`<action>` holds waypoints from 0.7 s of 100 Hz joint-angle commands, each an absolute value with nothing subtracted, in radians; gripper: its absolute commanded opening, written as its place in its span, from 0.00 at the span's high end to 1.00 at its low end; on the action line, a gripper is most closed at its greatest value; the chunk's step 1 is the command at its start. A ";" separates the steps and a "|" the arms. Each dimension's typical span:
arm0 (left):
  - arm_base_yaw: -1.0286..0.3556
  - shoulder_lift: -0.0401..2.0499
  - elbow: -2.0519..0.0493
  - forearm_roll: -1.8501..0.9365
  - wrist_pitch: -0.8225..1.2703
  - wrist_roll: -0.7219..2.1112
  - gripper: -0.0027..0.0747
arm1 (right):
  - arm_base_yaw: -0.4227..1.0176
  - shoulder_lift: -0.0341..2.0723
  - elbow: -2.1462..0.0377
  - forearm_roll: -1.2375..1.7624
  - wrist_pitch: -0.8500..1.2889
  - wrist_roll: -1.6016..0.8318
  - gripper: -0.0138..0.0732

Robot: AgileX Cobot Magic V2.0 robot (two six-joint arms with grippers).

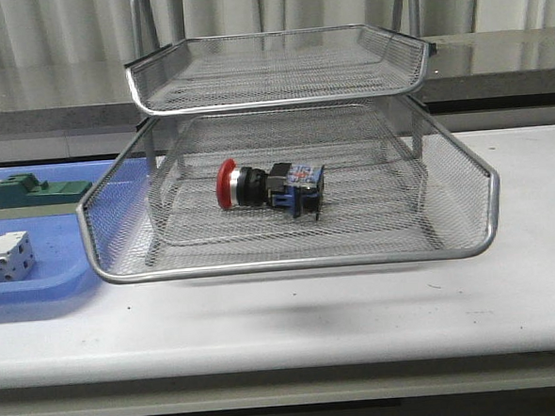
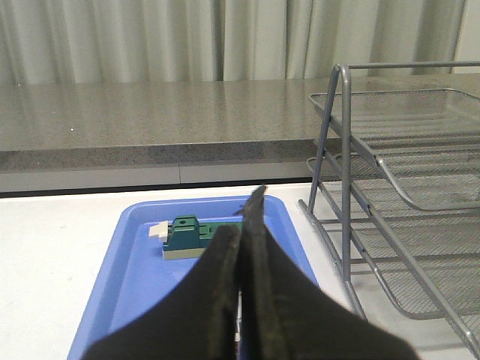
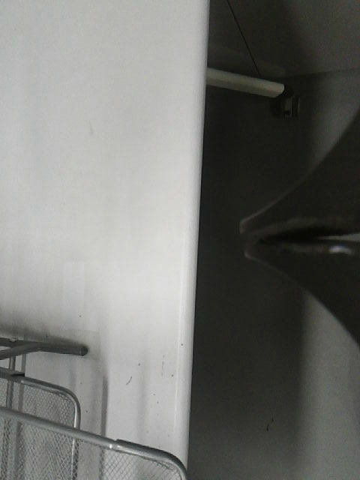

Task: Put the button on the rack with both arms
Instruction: 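Withdraw the left gripper back above the tray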

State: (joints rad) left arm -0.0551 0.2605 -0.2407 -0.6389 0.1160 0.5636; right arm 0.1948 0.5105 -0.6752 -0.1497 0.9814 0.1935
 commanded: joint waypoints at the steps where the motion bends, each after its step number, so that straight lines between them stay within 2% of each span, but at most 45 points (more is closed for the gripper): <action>1: -0.054 0.268 -0.269 -0.652 0.046 0.556 0.99 | 0.195 0.512 -0.712 -0.159 0.930 0.193 0.92; 28: -0.054 0.268 -0.269 -0.652 0.046 0.556 0.99 | 0.195 0.561 -0.712 -0.052 0.888 0.192 0.92; 52: -0.054 0.268 -0.269 -0.652 0.046 0.556 0.99 | 0.206 0.766 -0.712 0.093 0.848 0.130 0.92; 70: -0.054 0.268 -0.269 -0.652 0.046 0.556 0.99 | 0.294 0.921 -0.712 0.200 0.725 0.083 0.92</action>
